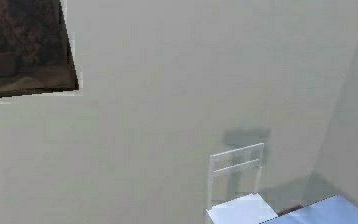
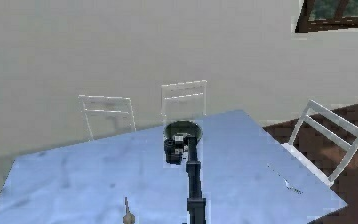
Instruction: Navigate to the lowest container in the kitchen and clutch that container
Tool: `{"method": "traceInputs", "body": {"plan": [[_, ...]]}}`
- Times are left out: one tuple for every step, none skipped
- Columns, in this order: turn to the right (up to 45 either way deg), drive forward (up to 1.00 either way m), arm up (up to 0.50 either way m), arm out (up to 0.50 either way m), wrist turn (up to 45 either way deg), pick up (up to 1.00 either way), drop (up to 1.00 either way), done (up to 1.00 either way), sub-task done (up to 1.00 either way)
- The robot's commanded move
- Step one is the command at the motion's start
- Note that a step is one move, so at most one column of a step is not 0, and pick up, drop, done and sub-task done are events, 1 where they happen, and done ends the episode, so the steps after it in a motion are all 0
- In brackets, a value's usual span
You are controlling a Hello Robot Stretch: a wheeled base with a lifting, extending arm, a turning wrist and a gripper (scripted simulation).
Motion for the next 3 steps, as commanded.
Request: {"method": "traceInputs", "body": {"plan": [[0.0, 0.0, 0.0, 0.0, 0.0, 1.0, 0.0, 0.0, 0.0], [0.0, 0.0, 0.1, 0.0, 0.0, 0.0, 0.0, 0.0, 0.0], [0.0, 0.0, 0.0, 0.0, 0.0, 0.0, 0.0, 1.0, 0.0]]}}
